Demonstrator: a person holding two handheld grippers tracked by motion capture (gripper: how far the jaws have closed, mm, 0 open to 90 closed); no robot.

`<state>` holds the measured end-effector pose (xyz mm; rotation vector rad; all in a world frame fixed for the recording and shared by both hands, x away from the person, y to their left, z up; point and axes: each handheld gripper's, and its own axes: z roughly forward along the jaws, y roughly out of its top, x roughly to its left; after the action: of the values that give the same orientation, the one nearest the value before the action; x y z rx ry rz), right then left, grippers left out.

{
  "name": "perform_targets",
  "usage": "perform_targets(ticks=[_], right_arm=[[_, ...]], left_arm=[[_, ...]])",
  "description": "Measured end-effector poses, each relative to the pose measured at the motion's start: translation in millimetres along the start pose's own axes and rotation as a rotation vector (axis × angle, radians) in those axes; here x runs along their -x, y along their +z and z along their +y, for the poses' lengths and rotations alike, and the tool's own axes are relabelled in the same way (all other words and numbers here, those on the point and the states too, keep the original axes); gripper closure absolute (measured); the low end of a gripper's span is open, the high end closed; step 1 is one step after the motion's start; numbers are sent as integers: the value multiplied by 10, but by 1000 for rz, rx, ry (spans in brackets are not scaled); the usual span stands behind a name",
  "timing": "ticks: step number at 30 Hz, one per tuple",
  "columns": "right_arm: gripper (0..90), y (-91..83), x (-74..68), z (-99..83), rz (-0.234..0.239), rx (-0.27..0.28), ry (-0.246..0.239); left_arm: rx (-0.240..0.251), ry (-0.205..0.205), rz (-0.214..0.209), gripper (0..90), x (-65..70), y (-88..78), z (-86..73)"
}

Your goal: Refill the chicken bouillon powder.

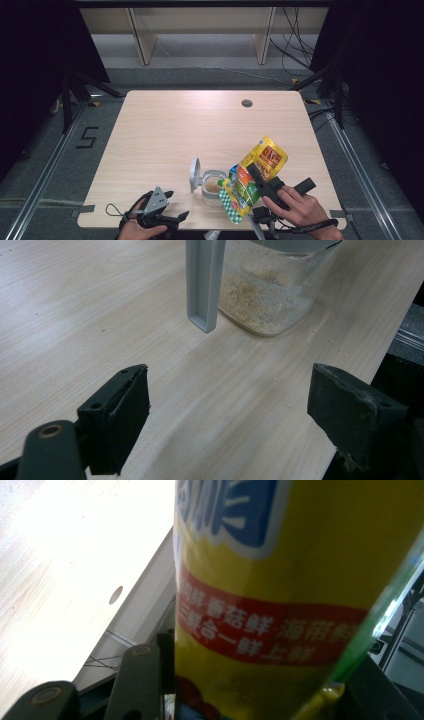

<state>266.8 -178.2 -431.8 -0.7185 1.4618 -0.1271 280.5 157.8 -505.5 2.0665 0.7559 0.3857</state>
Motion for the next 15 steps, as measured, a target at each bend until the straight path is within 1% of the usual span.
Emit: perform_targets(ticks=[1, 2, 5, 9, 15], right_arm=[[546, -4, 9, -5, 7, 0, -17], [547, -3, 12, -7, 7, 1, -22], [547, -1, 5, -6, 6, -1, -9], [548, 3, -8, -5, 5, 0, -2], [550, 3, -8, -12, 5, -1, 3]], left_arm=[[-3, 2, 2, 167, -3, -2, 0], [-3, 7, -1, 167, -9, -1, 1], [-4, 10, -1, 167, -9, 0, 1], [0, 0, 0, 167, -1, 0, 0], [1, 3, -2, 167, -4, 1, 0]])
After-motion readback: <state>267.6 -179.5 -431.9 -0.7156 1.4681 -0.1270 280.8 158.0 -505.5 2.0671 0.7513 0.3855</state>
